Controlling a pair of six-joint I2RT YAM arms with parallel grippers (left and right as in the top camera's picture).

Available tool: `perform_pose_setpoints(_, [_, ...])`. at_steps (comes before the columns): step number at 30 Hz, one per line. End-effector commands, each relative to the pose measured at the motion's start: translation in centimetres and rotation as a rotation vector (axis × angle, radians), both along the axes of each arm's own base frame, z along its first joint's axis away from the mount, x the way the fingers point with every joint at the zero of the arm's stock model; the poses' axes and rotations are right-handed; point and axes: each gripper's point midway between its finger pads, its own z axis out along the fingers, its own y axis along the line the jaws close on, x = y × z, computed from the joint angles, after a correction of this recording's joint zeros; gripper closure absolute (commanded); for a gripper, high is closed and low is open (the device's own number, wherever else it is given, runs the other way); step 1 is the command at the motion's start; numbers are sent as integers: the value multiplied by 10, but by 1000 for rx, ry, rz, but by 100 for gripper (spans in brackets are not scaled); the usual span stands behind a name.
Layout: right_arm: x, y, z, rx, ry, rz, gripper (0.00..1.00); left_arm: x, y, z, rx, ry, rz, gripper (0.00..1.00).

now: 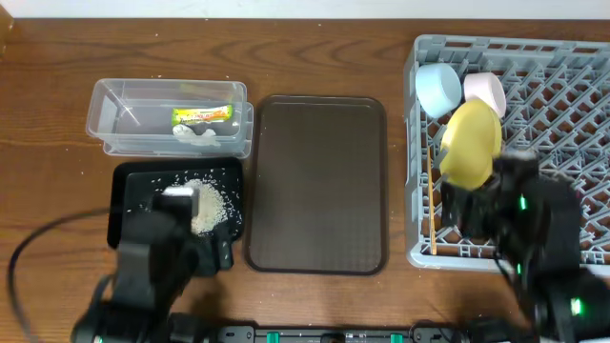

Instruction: Sort waste into correct bins and load items into the dishwasher rack

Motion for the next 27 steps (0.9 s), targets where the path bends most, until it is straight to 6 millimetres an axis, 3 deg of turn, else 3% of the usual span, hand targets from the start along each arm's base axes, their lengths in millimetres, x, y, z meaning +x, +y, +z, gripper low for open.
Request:
perform_pose_setpoints(1, [-14, -9, -10, -1, -44, -35, 1, -7, 6, 13, -4, -103, 19, 7])
perform_pose_setpoints(5, [-26, -7, -21, 11, -47, -21, 1, -14, 7, 23, -18, -167, 19, 7])
perform_pose_setpoints(14, [-53, -10, -52, -12, 117, -20, 1, -16, 7, 23, -18, -169, 19, 6])
perform_pose_setpoints(27, [-63, -12, -61, -19, 169, -21, 1, -16, 7, 23, -18, -169, 19, 6])
